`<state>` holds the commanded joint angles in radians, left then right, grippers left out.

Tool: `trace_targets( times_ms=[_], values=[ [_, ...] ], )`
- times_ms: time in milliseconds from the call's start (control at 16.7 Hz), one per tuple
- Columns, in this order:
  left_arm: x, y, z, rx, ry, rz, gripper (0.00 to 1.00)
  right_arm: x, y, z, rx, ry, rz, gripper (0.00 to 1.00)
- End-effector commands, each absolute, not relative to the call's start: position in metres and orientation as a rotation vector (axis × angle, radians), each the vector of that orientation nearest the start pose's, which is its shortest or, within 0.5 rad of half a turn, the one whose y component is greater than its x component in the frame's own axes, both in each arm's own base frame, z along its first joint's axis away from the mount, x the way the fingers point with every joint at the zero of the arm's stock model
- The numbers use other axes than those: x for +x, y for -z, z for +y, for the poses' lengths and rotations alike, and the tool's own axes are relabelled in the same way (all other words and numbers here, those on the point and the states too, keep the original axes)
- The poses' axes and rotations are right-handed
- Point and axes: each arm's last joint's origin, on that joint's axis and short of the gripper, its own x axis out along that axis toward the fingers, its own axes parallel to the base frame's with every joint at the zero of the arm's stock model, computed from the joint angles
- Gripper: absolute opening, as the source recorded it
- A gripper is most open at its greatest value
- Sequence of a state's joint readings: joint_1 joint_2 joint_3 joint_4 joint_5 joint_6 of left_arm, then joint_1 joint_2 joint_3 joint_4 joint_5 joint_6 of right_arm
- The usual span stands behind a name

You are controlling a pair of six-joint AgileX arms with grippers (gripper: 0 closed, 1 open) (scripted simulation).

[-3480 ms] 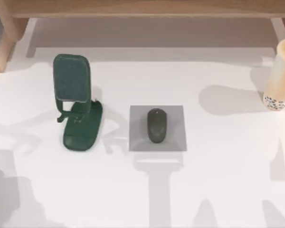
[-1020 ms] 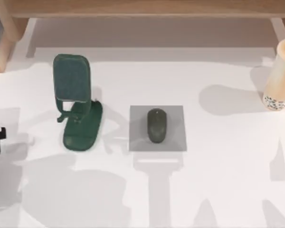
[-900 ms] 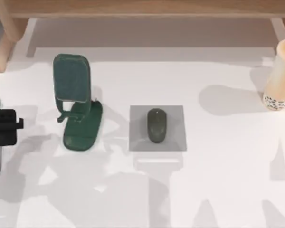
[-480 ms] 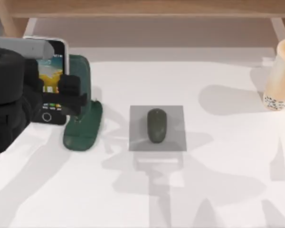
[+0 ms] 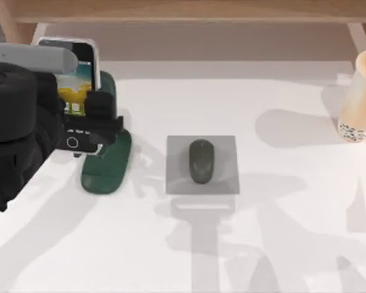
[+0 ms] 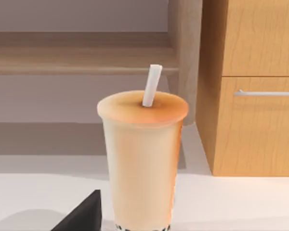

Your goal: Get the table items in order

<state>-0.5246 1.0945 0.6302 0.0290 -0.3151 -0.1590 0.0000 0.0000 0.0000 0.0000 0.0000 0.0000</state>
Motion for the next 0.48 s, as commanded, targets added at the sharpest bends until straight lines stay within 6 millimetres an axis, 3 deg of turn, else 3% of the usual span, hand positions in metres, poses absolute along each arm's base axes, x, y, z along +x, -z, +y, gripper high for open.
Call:
trace_targets(
  times_ms=[240,480],
  values=[
    [0.228,-0.234,-0.114,0.001,0.158,0.396,0.00,0.106,-0.160,-0.001,0.000,0.000,0.000,1.00],
    [0.250,-0.217,-0.118,0.012,0.168,0.415,0.00,0.106,-0.160,-0.001,0.000,0.000,0.000,1.00]
  ],
)
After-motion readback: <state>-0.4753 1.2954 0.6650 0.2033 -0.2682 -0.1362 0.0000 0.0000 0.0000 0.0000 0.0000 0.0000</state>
